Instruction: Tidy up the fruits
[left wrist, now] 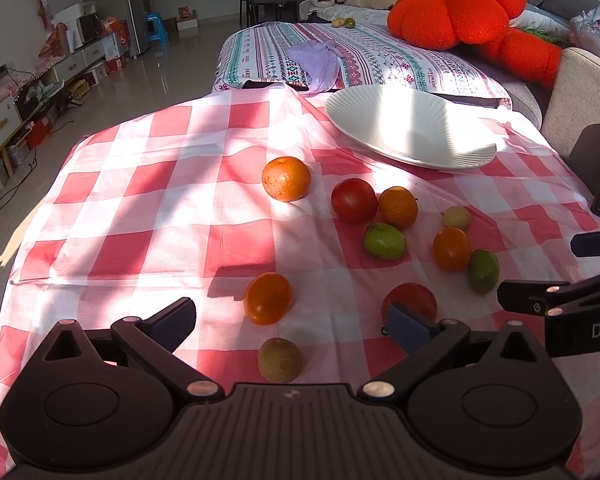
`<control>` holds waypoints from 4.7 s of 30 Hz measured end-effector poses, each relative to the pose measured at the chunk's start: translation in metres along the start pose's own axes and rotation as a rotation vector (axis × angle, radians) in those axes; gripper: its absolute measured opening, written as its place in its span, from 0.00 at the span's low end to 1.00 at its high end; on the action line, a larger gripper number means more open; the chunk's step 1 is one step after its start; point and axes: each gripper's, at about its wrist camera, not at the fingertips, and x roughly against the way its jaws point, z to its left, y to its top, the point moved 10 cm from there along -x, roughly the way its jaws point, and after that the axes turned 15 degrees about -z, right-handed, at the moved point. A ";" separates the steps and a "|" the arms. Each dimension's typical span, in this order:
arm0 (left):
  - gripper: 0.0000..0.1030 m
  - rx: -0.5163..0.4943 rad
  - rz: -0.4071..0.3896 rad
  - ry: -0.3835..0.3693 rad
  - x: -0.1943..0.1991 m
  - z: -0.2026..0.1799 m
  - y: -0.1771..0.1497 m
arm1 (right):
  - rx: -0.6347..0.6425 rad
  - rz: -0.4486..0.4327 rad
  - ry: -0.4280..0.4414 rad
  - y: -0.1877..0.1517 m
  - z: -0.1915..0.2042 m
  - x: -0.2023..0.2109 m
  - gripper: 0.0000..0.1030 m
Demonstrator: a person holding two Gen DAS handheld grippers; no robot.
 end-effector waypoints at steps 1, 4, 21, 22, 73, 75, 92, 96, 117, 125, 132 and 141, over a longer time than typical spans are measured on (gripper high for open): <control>1.00 -0.006 -0.017 -0.005 -0.001 0.001 0.000 | -0.003 -0.004 0.013 -0.002 -0.001 0.000 1.00; 1.00 -0.033 -0.004 -0.023 -0.005 0.003 -0.007 | -0.019 -0.066 0.063 -0.005 -0.003 0.001 1.00; 1.00 0.005 -0.071 -0.128 -0.016 0.004 -0.033 | 0.034 -0.104 0.222 -0.034 0.019 -0.012 0.81; 0.99 0.000 -0.076 -0.131 -0.015 0.004 -0.033 | 0.031 -0.110 0.223 -0.033 0.018 -0.013 0.79; 0.42 0.081 -0.116 -0.152 -0.034 -0.009 0.015 | -0.080 -0.140 0.182 0.024 -0.012 -0.022 0.25; 0.42 0.085 -0.114 -0.163 -0.037 -0.014 0.022 | -0.089 -0.147 0.176 0.032 -0.017 -0.025 0.25; 0.42 0.043 -0.143 -0.248 -0.079 -0.068 0.081 | -0.209 -0.189 0.107 0.083 -0.061 -0.064 0.25; 0.42 0.022 -0.137 -0.259 -0.101 -0.081 0.090 | -0.252 -0.180 0.077 0.088 -0.071 -0.079 0.25; 0.42 -0.080 -0.072 -0.233 -0.167 -0.111 0.094 | -0.240 -0.139 0.058 0.085 -0.082 -0.111 0.25; 0.43 -0.109 -0.064 -0.228 -0.167 -0.111 0.095 | -0.230 -0.139 0.062 0.084 -0.081 -0.111 0.25; 0.58 -0.111 -0.072 -0.230 -0.155 -0.107 0.100 | -0.226 -0.156 0.067 0.088 -0.081 -0.102 0.32; 0.81 -0.091 -0.108 -0.233 -0.118 -0.091 0.105 | -0.204 -0.176 0.094 0.095 -0.069 -0.078 0.58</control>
